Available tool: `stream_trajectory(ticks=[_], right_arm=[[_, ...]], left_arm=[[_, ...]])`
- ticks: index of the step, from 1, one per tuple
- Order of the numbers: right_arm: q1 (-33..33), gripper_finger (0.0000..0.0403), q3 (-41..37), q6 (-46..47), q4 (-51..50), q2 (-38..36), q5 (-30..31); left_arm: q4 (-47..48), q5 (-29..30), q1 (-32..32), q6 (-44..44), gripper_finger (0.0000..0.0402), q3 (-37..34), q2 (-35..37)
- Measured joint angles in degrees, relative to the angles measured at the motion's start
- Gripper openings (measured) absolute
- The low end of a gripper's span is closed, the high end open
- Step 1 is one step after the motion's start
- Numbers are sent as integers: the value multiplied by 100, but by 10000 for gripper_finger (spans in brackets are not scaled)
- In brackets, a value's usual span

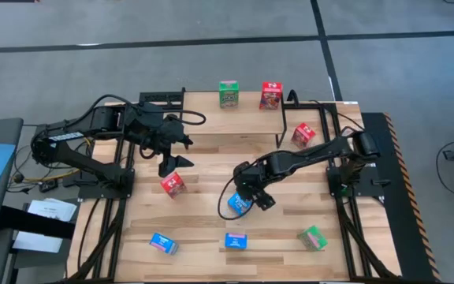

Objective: Stack cereal on shelf
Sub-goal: Put the top right blue cereal box on the shelf

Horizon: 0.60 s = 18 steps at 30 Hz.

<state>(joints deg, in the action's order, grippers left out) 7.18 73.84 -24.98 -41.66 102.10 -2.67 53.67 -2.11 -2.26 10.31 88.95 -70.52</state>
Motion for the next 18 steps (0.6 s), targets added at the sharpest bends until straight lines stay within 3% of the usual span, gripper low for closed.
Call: stream_trajectory(ticks=[18], right_arm=[[-13,395,43,-105,-58,579,336]], left_arm=[[-36,151,-2,-54,358,0,2]])
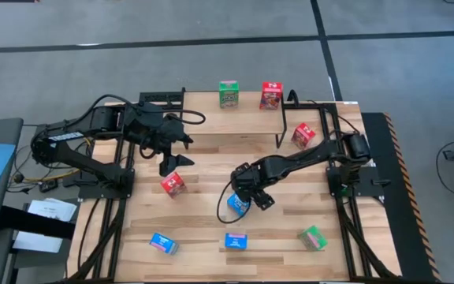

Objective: Stack cereal on shelf
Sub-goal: Put the top right blue cereal box on the shelf

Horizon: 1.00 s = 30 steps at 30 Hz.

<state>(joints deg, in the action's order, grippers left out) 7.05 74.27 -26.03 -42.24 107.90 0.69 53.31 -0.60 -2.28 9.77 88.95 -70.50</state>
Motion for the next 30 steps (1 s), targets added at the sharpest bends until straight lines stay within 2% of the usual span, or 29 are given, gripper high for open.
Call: stream_trajectory(ticks=[10,24,30], right_arm=[[-7,395,-12,51,173,7,-7],[0,395,-2,51,250,159,694],[-2,376,1,119,247,190,782]], left_arm=[[7,1,0,-3,358,0,-2],[14,0,0,-6,358,0,-1],[16,0,0,-6,358,0,-2]])
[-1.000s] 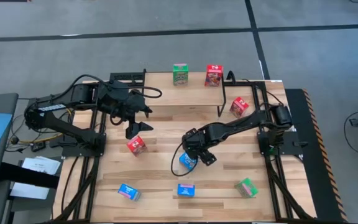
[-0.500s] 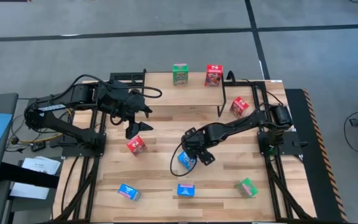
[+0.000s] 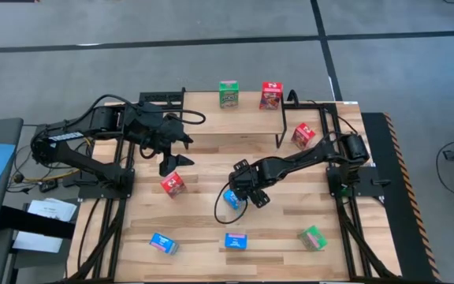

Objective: Stack cereal on shelf
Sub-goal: Put the top right blue cereal box on the shelf

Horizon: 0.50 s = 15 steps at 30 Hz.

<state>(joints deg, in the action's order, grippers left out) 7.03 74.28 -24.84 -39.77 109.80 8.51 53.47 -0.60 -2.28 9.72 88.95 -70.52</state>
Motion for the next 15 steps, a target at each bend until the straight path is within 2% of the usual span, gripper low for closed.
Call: stream_trajectory(ticks=[10,15], right_arm=[[59,306,-10,311,-36,11,86],[132,290,-19,403,-47,-26,140]], left_arm=[[2,0,0,-2,358,0,0],[2,0,0,-2,358,0,0]])
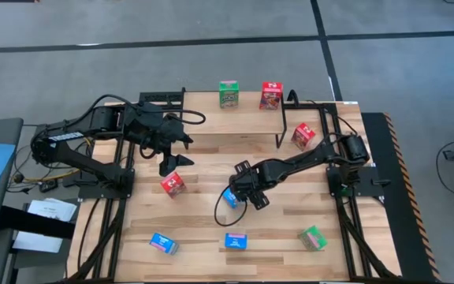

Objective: Stack cereal on shelf
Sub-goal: Put the top right blue cereal box on the shelf

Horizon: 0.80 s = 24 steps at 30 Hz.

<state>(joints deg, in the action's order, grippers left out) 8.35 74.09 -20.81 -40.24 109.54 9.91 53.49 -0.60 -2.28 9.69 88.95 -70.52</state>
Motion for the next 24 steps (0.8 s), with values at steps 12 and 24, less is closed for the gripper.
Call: stream_trajectory(ticks=[12,24], right_arm=[[23,285,257,281,-269,9,76],[23,286,263,151,-377,7,52]], left_arm=[[1,0,2,0,358,0,0],[2,0,0,6,358,0,0]])
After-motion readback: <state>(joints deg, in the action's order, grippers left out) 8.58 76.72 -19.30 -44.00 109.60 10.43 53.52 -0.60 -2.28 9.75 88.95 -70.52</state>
